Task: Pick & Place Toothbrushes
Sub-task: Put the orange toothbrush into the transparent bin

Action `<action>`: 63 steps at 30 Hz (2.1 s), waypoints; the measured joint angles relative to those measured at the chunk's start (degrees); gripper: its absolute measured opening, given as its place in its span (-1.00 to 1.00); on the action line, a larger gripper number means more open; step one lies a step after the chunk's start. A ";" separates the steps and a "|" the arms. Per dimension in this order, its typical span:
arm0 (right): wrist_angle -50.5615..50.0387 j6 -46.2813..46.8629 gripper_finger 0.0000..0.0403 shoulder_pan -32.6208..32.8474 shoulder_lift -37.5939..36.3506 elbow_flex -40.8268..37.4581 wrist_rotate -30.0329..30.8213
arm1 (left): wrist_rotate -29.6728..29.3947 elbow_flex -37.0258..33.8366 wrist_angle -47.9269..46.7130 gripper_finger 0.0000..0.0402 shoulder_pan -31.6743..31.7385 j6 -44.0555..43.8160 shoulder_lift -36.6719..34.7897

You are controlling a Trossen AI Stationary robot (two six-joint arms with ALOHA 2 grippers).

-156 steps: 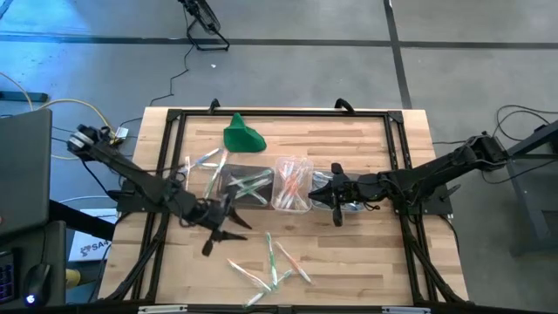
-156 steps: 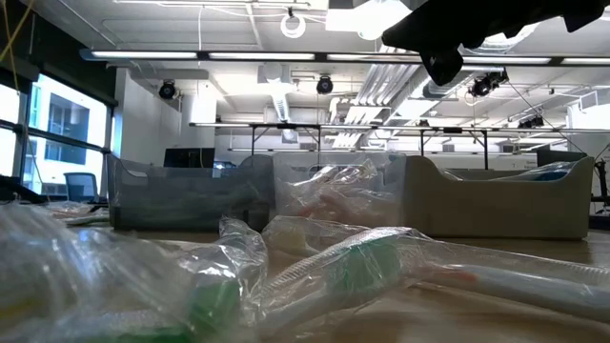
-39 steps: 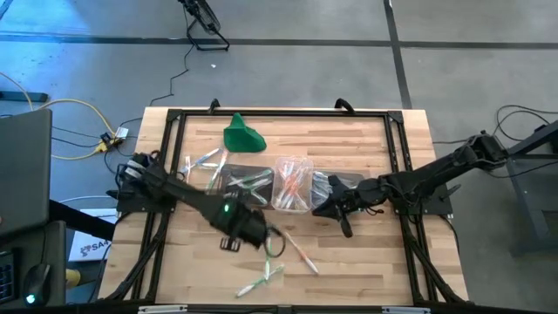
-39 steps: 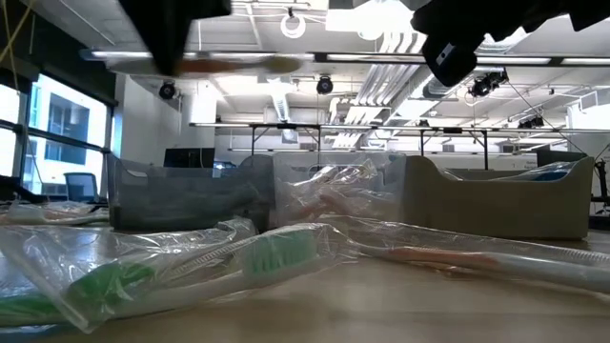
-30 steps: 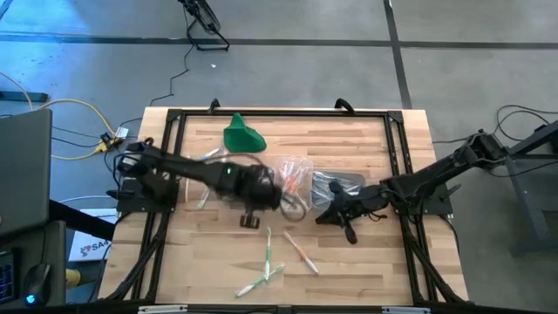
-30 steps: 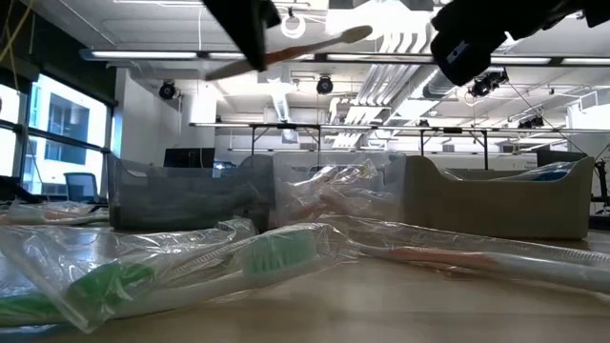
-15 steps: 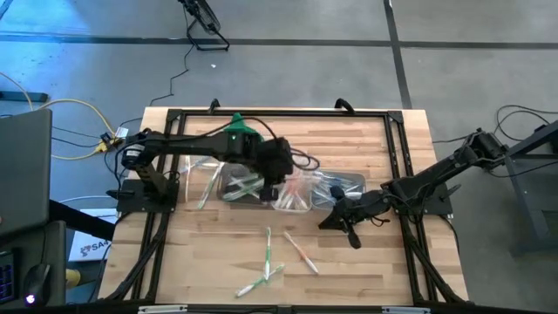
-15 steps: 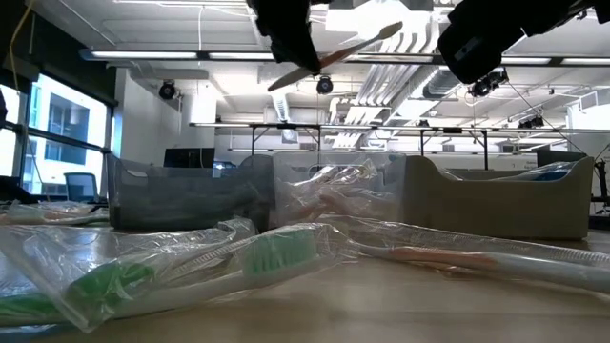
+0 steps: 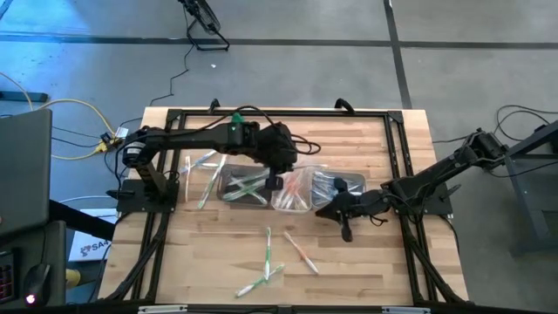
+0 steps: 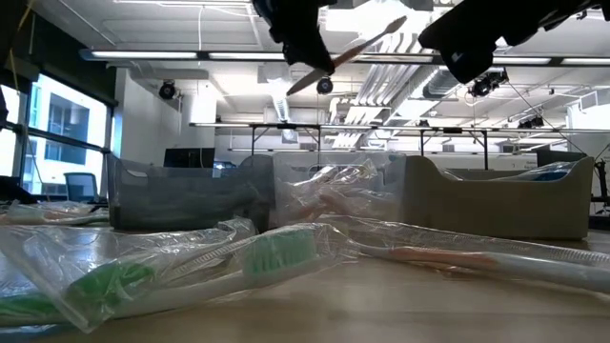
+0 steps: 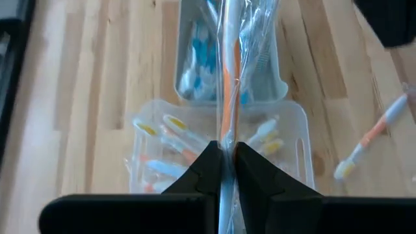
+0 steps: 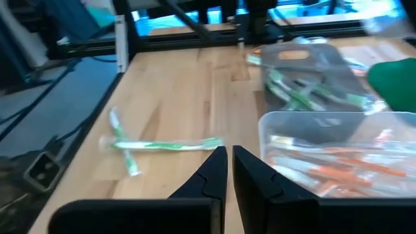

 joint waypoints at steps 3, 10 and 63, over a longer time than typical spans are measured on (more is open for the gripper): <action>0.00 0.14 -0.92 -0.02 0.00 0.00 1.10 | 0.79 -2.76 -0.04 -0.88 0.01 -0.04 -0.04; 0.02 0.17 -0.92 -0.02 -0.02 0.00 1.10 | 3.55 -10.43 3.71 -0.88 -0.08 -3.31 -0.11; 16.90 -2.15 -0.75 -12.59 6.93 0.00 -0.26 | 4.60 -40.72 50.57 -0.88 -2.29 -6.35 -20.46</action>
